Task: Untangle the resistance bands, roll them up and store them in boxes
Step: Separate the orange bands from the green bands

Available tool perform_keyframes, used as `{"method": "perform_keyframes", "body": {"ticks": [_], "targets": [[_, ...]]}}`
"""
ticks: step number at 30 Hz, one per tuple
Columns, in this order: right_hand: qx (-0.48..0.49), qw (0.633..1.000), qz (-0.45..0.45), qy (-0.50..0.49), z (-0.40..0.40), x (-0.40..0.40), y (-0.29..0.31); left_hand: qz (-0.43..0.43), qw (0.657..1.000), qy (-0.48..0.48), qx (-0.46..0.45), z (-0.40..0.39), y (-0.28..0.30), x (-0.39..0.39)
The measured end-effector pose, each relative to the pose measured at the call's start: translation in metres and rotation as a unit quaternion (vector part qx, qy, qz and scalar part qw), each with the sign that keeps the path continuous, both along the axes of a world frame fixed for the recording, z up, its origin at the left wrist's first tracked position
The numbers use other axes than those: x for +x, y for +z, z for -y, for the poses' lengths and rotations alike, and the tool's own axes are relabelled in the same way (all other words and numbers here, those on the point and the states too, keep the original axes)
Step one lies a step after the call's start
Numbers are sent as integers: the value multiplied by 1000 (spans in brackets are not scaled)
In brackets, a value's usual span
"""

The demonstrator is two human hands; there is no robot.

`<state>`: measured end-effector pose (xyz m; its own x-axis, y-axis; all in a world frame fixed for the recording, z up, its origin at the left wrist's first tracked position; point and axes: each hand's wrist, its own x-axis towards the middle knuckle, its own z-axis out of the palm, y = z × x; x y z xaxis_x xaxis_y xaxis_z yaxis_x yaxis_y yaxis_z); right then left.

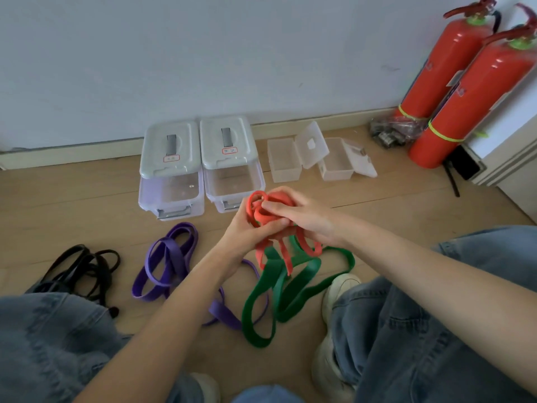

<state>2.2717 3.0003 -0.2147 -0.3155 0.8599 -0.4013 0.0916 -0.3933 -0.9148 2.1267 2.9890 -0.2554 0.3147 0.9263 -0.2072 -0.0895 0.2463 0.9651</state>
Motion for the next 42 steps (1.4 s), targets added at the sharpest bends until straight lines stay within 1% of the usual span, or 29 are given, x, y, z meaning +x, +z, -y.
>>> {"method": "perform_keyframes", "body": {"ticks": [3, 5, 7, 8, 9, 10, 11, 12, 14, 15, 16, 18, 19, 20, 21, 23, 24, 26, 27, 28, 29, 31, 33, 35, 37, 38, 39, 40, 42], "targets": [[-42, 995, 5, 93, -3, -6, -6, -50, 989, 133, -44, -5, -13, -13], [-67, 990, 8, 125, -7, -1, -9, -64, 980, 170, -84, -8, -17, -26], [-61, 997, 38, 42, -14, 8, -16, -105, 975, 171, -99, -10, -17, -39], [-60, 995, 83, 1, -17, 15, -24, -109, 977, 151, -107, -11, -16, -44], [-60, 986, 154, 9, -19, 20, -36, -100, 981, 116, -120, -10, -14, -48], [-50, 964, 250, 82, -19, 22, -49, -91, 984, 76, -133, -7, -12, -51], [-21, 918, 340, 203, -19, 20, -64, -94, 985, 48, -138, -5, -10, -54], [13, 857, 395, 330, -18, 13, -78, -112, 984, 31, -135, -4, -9, -57], [90, 739, 427, 513, -13, -10, -104, -174, 977, 9, -120, -2, -8, -66], [116, 694, 436, 561, -12, -22, -117, -212, 970, -3, -118, -1, -7, -70], [131, 665, 453, 579, -11, -32, -127, -243, 962, -14, -125, 0, -7, -74], [134, 642, 486, 578, -11, -46, -147, -299, 941, -49, -149, 1, -11, -84], [130, 644, 487, 576, -9, -50, -154, -324, 930, -65, -160, 2, -14, -89], [120, 658, 475, 572, -7, -51, -159, -342, 921, -80, -170, 3, -17, -92], [104, 685, 450, 563, -8, -52, -163, -358, 912, -92, -177, 3, -19, -96], [41, 774, 376, 507, -10, -49, -164, -388, 894, -119, -192, 1, -20, -104], [10, 825, 344, 447, -15, -45, -162, -402, 886, -128, -193, 0, -23, -106], [-32, 919, 289, 265, -30, -32, -156, -425, 875, -140, -185, -2, -28, -104], [-48, 954, 252, 152, -40, -23, -150, -440, 870, -136, -175, -3, -30, -100], [-65, 974, 214, 45, -53, -13, -142, -451, 868, -133, -163, -4, -33, -94], [-77, 980, 179, -37, -65, -1, -133, -454, 868, -129, -152, -5, -36, -89], [-64, 981, 151, -107, -86, 18, -113, -460, 869, -122, -135, -10, -41, -78], [-12, 976, 189, -103, -100, 28, -95, -488, 854, -137, -113, -15, -44, -71], [36, 968, 230, -96, -109, 29, -81, -544, 821, -150, -93, -18, -49, -69], [41, 967, 248, -34, -112, 24, -69, -617, 772, -142, -58, -16, -51, -71], [18, 969, 246, 21, -110, 23, -65, -630, 766, -123, -26, -15, -52, -73], [-19, 969, 232, 77, -107, 23, -62, -617, 780, -105, 13, -14, -54, -74], [-67, 968, 206, 124, -101, 23, -61, -584, 804, -96, 54, -14, -56, -74], [-145, 969, 121, 162, -86, 25, -62, -526, 833, -128, 117, -14, -57, -70]]}}
